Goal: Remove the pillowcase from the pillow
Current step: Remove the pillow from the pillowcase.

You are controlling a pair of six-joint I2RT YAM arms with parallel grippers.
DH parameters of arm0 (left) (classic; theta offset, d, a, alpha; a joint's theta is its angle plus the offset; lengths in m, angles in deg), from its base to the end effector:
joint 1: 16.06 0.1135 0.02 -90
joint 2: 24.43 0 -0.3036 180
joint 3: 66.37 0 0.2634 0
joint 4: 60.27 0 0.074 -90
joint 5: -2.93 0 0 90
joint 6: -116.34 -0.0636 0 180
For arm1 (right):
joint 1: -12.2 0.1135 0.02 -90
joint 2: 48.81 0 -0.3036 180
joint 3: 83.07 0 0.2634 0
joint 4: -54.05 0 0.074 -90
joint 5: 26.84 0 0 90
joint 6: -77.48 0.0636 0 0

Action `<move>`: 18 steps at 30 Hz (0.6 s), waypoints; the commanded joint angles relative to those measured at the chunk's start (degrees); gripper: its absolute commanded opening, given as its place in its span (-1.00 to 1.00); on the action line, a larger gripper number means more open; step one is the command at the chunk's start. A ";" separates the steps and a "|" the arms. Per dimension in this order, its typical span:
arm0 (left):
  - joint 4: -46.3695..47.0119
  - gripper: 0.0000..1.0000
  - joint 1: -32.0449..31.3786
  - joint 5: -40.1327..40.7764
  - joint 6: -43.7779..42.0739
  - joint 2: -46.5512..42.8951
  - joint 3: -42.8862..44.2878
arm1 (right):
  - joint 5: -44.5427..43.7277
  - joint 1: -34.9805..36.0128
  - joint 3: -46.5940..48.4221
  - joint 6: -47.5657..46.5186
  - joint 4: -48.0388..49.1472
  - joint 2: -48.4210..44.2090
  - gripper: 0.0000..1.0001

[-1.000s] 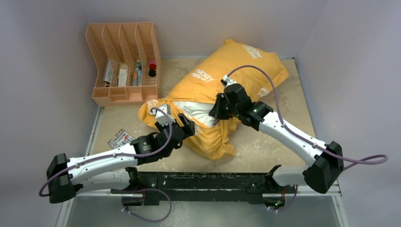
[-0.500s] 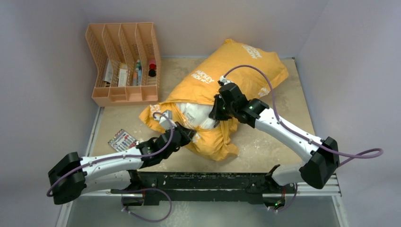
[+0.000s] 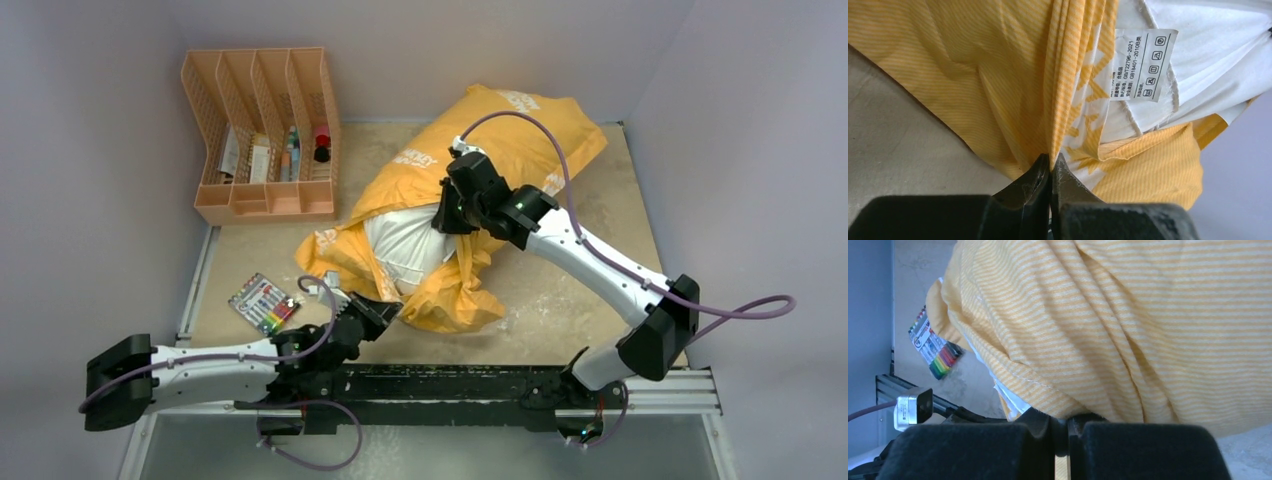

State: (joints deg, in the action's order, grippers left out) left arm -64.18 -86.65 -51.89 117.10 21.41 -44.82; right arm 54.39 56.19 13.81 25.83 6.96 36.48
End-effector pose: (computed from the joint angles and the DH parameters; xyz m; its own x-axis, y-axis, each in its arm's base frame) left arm 0.0876 -0.1384 0.1634 -0.6000 -0.7564 -0.2605 -0.1650 0.4357 -0.8848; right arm 0.2690 0.2462 0.3895 -0.6981 0.1784 -0.6934 -0.2090 0.8755 0.4357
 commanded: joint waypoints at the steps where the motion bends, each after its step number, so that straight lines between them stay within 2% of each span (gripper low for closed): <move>1: -16.10 -1.00 -2.36 -1.56 -3.54 7.15 1.95 | -1.43 -2.79 -1.62 -0.26 21.78 -4.33 -1.00; 3: -12.97 -1.00 -2.32 -1.20 -5.19 10.92 4.05 | 8.82 -2.21 -3.42 -0.80 21.54 -2.89 -1.00; 4: -11.51 -1.00 -2.31 -1.17 -6.16 12.59 5.20 | 11.12 -1.42 -4.08 -1.86 20.32 -2.18 -1.00; 7: -10.14 -1.00 -2.30 -0.70 -8.42 17.67 9.33 | 7.30 2.03 -6.96 -3.72 14.93 -2.88 -1.00; 10: -10.32 -1.00 -2.30 0.11 -9.17 21.12 11.95 | 3.30 4.92 -8.89 -3.41 8.56 -8.16 -0.80; 13: -10.14 -1.00 -2.36 0.24 -8.14 22.23 11.29 | 4.57 6.50 -12.90 -3.05 6.69 -16.50 -0.39; 18: -4.30 -1.00 -2.27 -0.97 -6.48 21.55 7.68 | 5.23 6.90 -20.87 1.62 0.74 -28.01 0.30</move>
State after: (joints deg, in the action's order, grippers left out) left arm -67.13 -88.22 -48.74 111.26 42.52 -33.96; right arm 58.56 62.59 -3.06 23.99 9.45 16.94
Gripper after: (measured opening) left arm 0.011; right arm 0.544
